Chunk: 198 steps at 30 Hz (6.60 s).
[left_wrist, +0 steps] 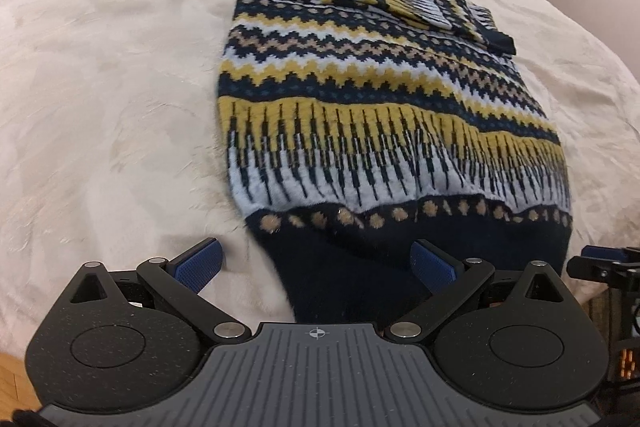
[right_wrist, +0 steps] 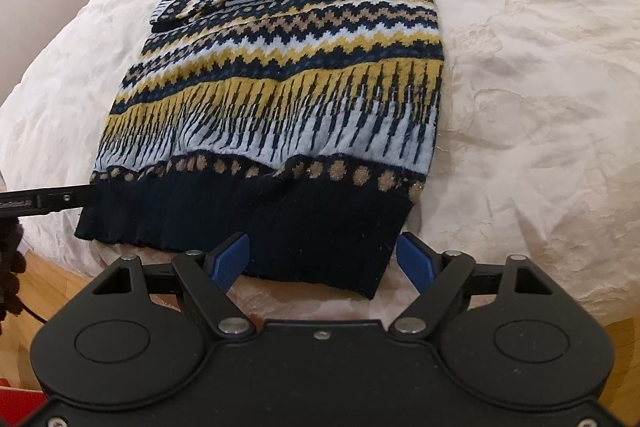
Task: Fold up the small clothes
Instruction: 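Close both grippers on the dark ribbed hem of the sweater, then lift the hem with both grippers and fold it over toward the collar, then lower the hem onto the collar with both grippers and release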
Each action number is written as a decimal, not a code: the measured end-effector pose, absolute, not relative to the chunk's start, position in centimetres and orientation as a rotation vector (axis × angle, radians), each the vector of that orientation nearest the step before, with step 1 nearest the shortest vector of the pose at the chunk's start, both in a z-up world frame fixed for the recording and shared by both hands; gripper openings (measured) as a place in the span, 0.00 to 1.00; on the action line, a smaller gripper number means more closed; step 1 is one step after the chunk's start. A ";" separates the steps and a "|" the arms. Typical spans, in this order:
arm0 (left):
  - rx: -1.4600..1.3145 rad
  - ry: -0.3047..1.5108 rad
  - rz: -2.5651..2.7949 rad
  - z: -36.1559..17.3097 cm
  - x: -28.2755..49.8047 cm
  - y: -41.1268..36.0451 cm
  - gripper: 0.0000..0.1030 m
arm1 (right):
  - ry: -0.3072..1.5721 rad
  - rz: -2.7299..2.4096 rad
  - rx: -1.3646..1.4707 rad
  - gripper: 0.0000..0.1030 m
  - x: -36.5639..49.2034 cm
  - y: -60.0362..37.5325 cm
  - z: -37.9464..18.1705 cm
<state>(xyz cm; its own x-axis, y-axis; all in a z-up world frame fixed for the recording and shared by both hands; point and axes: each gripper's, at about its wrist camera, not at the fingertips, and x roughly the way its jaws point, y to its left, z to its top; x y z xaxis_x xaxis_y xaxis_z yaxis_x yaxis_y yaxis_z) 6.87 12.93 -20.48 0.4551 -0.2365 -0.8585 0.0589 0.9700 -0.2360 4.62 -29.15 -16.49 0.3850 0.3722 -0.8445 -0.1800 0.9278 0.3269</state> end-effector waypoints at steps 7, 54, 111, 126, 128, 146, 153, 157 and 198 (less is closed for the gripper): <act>-0.164 1.132 -0.170 -22.1 8.7 12.6 0.99 | 1.132 0.336 0.261 0.80 6.4 -30.1 -17.8; -0.424 1.061 -0.107 -23.0 5.9 16.9 0.45 | 1.217 0.438 0.388 0.96 9.5 -32.7 -22.0; -0.611 0.662 -0.107 -8.3 29.4 14.9 0.10 | 0.739 0.539 0.812 0.12 33.9 -36.2 -10.4; -0.615 0.821 -0.110 -14.2 38.1 17.0 0.10 | 0.871 0.307 0.813 0.12 40.5 -33.2 -15.2; -0.610 0.851 -0.094 -15.0 38.9 17.2 0.12 | 0.893 0.296 0.800 0.13 41.2 -32.9 -15.7; -0.369 0.864 -0.072 -12.8 39.6 17.4 0.36 | 0.845 0.272 0.582 0.59 41.8 -32.7 -13.7; -0.190 0.936 -0.176 -13.4 35.5 13.3 0.43 | 0.844 0.314 0.407 0.59 38.0 -30.8 -11.9; -0.090 1.032 -0.204 -15.9 33.6 11.5 0.43 | 0.900 0.381 0.275 0.60 35.1 -28.7 -12.4; -0.071 1.134 -0.193 -16.3 33.8 12.4 0.45 | 0.898 0.372 0.209 0.65 43.3 -27.6 -12.6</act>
<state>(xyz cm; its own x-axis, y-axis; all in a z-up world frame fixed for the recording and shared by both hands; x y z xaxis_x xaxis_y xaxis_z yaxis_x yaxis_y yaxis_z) 33.84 12.42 -16.34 0.4089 -0.1892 -0.8928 0.1168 0.9811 -0.1544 43.31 -27.62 -12.58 0.5654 0.3999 -0.7214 -0.2274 0.9163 0.3297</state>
